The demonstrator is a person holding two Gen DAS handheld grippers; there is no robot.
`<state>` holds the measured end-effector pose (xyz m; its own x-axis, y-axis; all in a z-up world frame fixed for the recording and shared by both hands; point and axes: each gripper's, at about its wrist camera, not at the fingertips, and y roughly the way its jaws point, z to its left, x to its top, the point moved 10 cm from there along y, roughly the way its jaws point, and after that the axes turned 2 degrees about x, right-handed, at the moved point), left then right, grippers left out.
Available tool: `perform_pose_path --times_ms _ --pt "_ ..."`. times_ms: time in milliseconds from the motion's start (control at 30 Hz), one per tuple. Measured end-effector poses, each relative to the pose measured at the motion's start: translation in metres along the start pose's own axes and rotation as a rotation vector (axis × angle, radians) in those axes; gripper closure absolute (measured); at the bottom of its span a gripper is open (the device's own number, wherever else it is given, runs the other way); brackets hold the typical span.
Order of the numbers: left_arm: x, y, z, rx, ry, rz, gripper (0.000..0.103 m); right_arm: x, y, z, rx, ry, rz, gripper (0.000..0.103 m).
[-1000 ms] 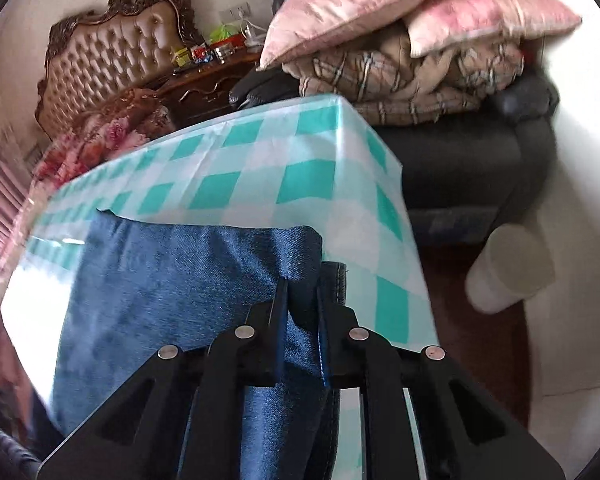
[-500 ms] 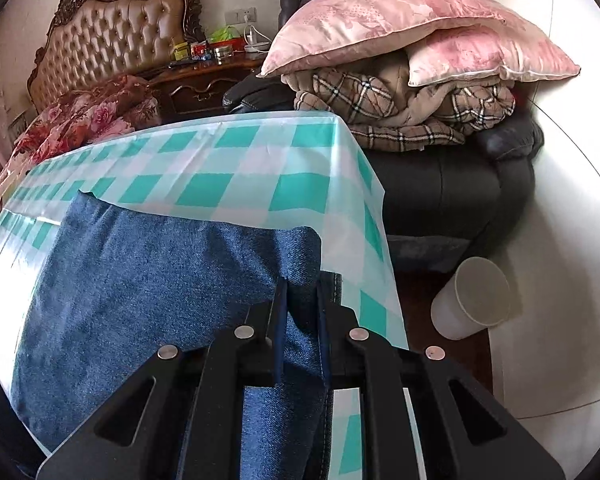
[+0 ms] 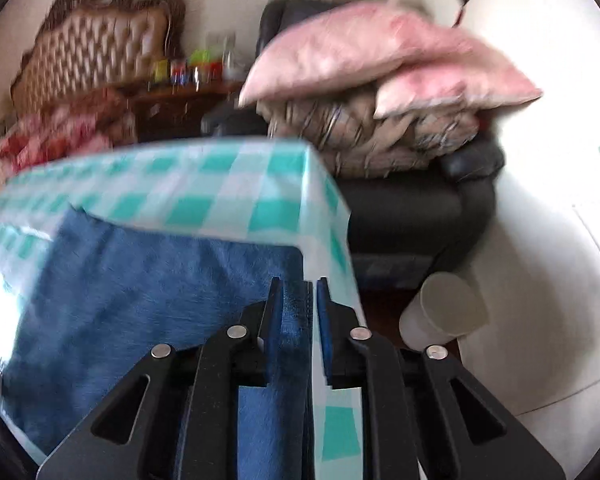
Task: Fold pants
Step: 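Lay the folded jeans down and open both grippers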
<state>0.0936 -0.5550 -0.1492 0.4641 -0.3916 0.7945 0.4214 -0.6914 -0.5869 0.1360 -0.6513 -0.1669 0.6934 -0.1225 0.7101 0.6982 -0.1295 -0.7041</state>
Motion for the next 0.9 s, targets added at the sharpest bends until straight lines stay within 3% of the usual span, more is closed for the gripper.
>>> perform_pose_path --times_ms 100,167,267,333,400,500,600,733,833,900 --pt "0.019 0.029 0.025 -0.034 -0.036 0.062 0.085 -0.012 -0.037 -0.005 -0.068 0.087 -0.042 0.087" --pt "0.027 0.055 0.024 -0.101 -0.019 0.130 0.086 -0.030 -0.047 -0.003 -0.093 0.140 -0.033 0.087" --pt "0.027 0.088 0.013 -0.177 0.045 0.212 0.086 -0.054 -0.048 0.008 -0.139 0.123 -0.019 0.087" --pt "0.019 0.119 0.015 -0.115 0.096 0.289 0.087 -0.073 -0.036 0.012 -0.157 0.141 0.039 0.087" --pt "0.018 0.133 0.024 -0.083 0.087 0.296 0.101 -0.090 -0.023 0.012 -0.177 0.153 0.101 0.087" --pt "0.023 0.129 0.030 -0.121 0.025 0.298 0.101 -0.102 -0.018 0.012 -0.191 0.143 0.124 0.087" --pt "0.030 0.114 0.047 -0.045 0.024 0.245 0.091 -0.106 -0.017 0.012 -0.205 0.129 0.125 0.087" --pt "0.010 0.119 0.081 0.046 0.016 0.306 0.089 -0.109 -0.017 0.014 -0.227 0.102 0.128 0.087" --pt "0.007 0.114 0.117 0.134 -0.055 0.304 0.089 -0.111 -0.019 0.015 -0.245 0.085 0.131 0.087" --pt "0.008 0.101 0.132 0.156 -0.093 0.279 0.088 -0.111 -0.019 0.015 -0.252 0.081 0.134 0.086"
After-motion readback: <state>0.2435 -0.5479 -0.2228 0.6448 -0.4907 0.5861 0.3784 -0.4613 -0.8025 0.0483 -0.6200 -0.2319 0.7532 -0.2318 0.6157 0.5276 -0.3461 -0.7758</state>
